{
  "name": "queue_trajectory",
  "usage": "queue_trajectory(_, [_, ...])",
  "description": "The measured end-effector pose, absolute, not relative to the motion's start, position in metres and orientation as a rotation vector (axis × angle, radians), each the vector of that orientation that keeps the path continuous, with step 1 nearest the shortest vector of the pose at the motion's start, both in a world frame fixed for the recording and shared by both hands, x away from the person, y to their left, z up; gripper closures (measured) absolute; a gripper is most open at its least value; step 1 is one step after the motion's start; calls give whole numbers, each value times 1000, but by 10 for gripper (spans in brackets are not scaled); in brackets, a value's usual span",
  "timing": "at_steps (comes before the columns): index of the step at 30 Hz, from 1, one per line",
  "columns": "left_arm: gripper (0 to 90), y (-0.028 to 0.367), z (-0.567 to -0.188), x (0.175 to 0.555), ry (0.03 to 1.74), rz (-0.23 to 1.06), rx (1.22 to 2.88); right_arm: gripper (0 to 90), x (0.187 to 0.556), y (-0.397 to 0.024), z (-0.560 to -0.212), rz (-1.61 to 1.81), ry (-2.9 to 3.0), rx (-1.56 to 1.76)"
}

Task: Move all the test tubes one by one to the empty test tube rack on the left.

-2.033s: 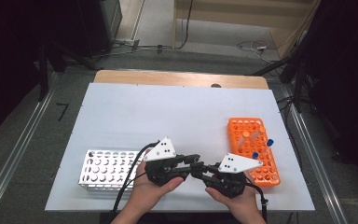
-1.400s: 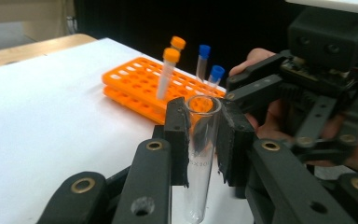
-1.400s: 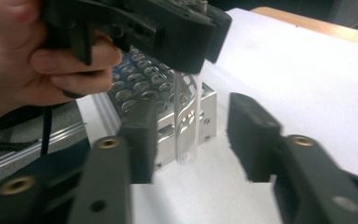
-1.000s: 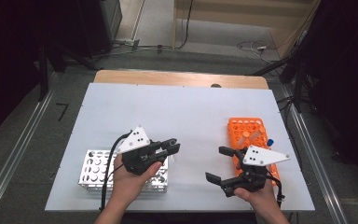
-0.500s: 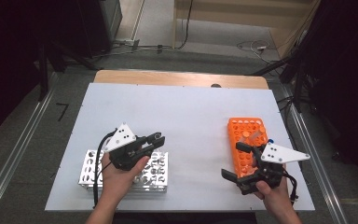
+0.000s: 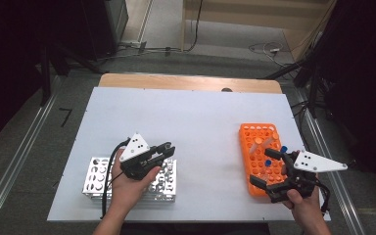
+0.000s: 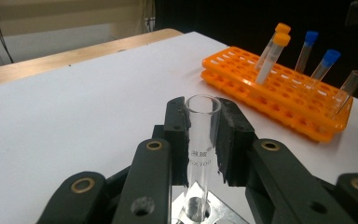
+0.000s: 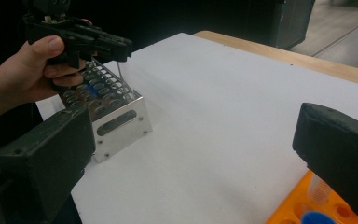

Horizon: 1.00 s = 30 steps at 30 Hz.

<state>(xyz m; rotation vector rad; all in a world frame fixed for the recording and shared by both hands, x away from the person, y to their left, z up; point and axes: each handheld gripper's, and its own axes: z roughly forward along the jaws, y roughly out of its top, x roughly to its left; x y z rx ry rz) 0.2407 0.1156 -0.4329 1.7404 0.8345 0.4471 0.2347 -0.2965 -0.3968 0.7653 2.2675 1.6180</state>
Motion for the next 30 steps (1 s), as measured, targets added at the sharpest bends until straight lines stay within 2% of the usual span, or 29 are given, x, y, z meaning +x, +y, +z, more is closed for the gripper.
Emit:
queue_trajectory(11, [761,108,-435,241,874,448,1827,0,237,-322,-404,1580,2243,825])
queue_trajectory(18, [742,107,-437,244,902,394,1863,13,235,-329,-411,1562,2243,846])
queue_trajectory(23, [665,113,-435,244,913,363,1823,27,231,-333,-418,1539,2258,863])
queue_trajectory(26, [542,116,-433,242,903,345,1779,46,228,-338,-425,1520,2252,879])
queue_trajectory(27, [542,117,-432,241,902,347,1768,46,228,-338,-425,1520,2252,879])
queue_trajectory(28, [454,118,-431,240,898,347,1757,66,227,-341,-428,1522,2264,889])
queue_trajectory(29, [418,119,-430,239,892,341,1746,88,226,-343,-429,1520,2272,886])
queue_trajectory(30, [418,119,-430,239,888,332,1737,88,226,-343,-429,1520,2272,886])
